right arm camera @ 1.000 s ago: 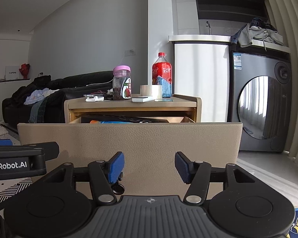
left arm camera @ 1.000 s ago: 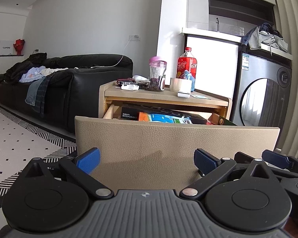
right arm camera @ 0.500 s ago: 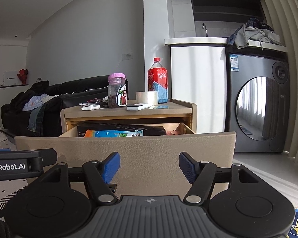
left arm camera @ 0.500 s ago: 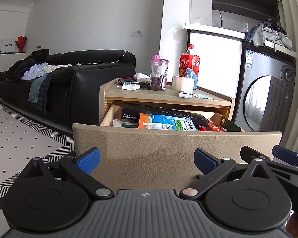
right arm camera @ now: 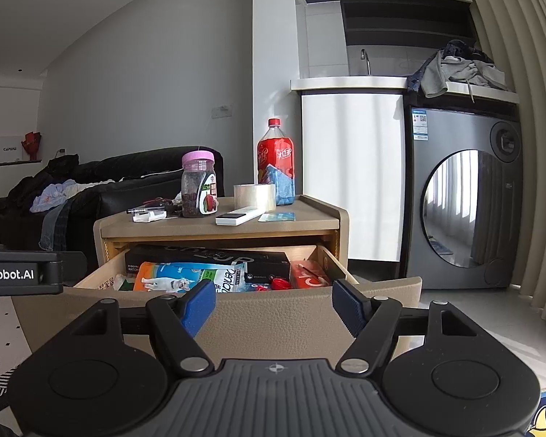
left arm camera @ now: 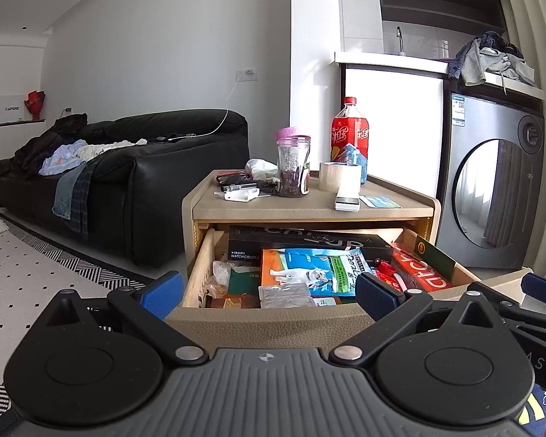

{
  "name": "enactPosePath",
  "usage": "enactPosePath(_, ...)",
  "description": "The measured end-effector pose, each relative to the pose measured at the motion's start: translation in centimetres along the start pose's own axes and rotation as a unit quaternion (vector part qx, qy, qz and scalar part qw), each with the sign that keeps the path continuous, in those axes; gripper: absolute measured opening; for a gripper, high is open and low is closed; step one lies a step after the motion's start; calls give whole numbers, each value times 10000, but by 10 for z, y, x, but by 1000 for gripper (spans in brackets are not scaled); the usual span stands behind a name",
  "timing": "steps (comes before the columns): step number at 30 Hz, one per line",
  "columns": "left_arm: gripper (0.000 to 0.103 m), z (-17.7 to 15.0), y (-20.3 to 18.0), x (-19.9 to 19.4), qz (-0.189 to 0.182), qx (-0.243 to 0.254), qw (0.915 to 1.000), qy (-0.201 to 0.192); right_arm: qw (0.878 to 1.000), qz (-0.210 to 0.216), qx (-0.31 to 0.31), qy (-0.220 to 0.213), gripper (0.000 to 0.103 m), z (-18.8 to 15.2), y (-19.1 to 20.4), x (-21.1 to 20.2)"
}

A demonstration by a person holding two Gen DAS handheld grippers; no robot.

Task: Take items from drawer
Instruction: 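Open the right gripper, release the handle and withdraw, then move the left tool over the open drawer toward the red toothbrush box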

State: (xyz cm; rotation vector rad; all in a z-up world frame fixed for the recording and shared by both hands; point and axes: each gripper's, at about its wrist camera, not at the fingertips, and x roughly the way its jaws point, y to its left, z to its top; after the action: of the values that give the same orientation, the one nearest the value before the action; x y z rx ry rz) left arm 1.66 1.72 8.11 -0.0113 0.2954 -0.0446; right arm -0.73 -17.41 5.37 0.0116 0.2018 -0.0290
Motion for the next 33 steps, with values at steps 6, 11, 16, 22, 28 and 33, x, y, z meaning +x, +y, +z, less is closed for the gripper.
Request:
enactPosePath(6, 103, 7, 2, 13, 41, 69, 10000, 48, 9999, -18, -117, -14, 74, 5, 2, 7)
enactPosePath(11, 103, 13, 3, 23, 50, 108, 9999, 65, 9999, 7, -112, -1, 74, 9, 1, 14)
enactPosePath(16, 103, 20, 3, 33, 14, 195, 9998, 60, 9997, -22, -259, 20, 74, 11, 2, 21)
enactPosePath(22, 103, 33, -2, 48, -193, 468, 9987, 29, 9996, -89, -280, 53, 74, 13, -1, 30)
enactPosePath(28, 103, 47, -14, 68, -471, 910, 9947, -33, 9997, -153, -198, 61, 74, 15, -5, 39)
enactPosePath(33, 103, 59, -20, 85, -1090, 1034, 9886, 95, 9994, -162, -294, 70, 74, 13, -8, 43)
